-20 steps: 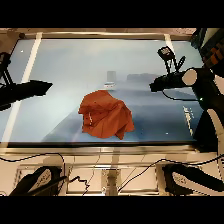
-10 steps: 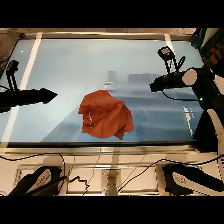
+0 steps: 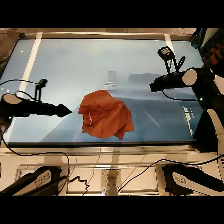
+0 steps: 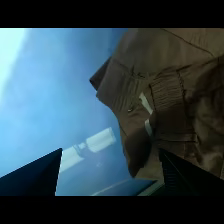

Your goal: Fold the clothes and pants, and hang the long-sleeved shirts on hangers.

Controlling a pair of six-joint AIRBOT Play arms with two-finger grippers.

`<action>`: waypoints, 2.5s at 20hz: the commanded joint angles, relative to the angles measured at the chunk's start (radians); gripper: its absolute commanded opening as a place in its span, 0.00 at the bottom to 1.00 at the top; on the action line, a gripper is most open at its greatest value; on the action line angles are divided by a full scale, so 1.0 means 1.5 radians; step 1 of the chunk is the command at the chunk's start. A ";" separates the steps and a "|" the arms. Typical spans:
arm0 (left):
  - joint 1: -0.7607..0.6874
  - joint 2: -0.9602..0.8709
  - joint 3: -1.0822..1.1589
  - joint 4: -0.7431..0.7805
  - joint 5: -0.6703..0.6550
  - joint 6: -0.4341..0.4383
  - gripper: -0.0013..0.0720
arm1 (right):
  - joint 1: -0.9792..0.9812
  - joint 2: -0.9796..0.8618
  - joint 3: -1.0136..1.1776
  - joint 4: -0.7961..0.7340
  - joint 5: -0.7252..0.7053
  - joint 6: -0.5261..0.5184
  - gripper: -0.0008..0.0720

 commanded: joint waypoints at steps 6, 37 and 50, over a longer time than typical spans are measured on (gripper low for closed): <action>-0.202 -0.093 -0.021 0.000 0.235 0.032 0.97 | 0.001 0.000 0.000 0.001 0.000 0.000 0.02; -0.161 0.059 0.180 0.165 0.333 0.108 0.05 | 0.067 -0.007 -0.349 0.370 -0.006 -0.103 0.53; -0.157 -0.047 0.179 0.165 0.432 0.108 0.05 | 0.196 -0.109 -0.341 0.678 -0.176 0.023 0.73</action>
